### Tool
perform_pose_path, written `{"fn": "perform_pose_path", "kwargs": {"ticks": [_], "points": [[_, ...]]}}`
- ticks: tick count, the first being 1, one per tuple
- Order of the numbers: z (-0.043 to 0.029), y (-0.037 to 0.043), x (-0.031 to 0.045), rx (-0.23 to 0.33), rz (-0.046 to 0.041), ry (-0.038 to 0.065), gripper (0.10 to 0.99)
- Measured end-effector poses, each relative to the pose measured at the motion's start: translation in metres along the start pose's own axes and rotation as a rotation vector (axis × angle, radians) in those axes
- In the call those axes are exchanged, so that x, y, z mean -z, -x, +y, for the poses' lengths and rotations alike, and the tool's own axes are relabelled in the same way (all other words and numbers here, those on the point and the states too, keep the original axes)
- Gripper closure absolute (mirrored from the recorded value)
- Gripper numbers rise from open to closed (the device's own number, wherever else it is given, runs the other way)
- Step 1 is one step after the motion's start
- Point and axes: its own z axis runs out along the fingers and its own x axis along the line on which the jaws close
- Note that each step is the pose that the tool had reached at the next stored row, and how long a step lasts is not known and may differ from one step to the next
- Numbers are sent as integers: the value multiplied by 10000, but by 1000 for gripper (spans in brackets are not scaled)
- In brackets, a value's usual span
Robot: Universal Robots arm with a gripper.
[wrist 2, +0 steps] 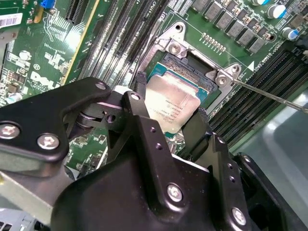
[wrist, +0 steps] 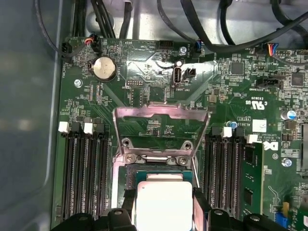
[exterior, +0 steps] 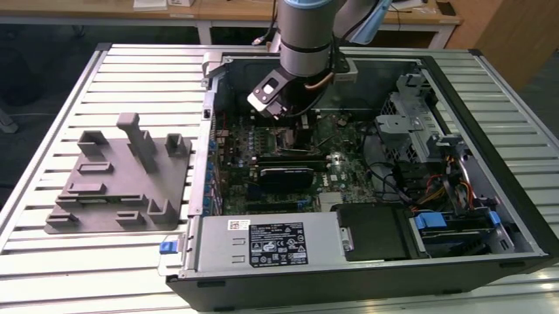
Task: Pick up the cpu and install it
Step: 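Place the cpu into insertion slot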
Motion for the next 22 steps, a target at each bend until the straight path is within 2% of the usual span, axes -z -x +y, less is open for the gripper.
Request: {"fn": "perform_pose_path", "kwargs": {"ticks": [10,22], "points": [[-15,-15,-48,-391,-14,-6,545],[-20,-44,-128,-409,-26,-15,545]]}}
